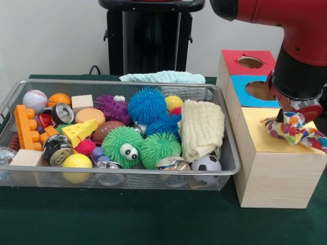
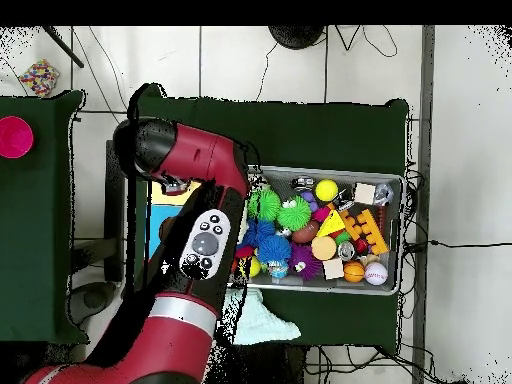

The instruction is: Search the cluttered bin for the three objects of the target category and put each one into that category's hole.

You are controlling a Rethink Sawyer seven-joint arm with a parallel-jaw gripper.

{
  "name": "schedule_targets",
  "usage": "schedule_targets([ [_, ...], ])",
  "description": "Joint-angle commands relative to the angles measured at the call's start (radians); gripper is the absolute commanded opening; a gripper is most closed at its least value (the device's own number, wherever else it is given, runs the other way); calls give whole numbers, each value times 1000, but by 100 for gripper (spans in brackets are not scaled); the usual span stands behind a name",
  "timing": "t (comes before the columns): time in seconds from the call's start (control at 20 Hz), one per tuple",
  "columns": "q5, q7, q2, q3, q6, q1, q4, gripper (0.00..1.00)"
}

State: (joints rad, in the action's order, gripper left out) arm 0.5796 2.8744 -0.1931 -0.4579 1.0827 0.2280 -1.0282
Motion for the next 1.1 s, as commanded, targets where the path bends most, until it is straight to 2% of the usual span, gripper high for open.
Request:
schedule_targets([
  [0.05,-27,167,-31,40,63,-15,-50,0],
  [0.35,-35,172,-69,32,101,-9,-62,0],
  [0.55,-33,171,-63,35,70,-19,-46,0],
  [1.1,-59,164,-118,15,180,-26,-31,0],
])
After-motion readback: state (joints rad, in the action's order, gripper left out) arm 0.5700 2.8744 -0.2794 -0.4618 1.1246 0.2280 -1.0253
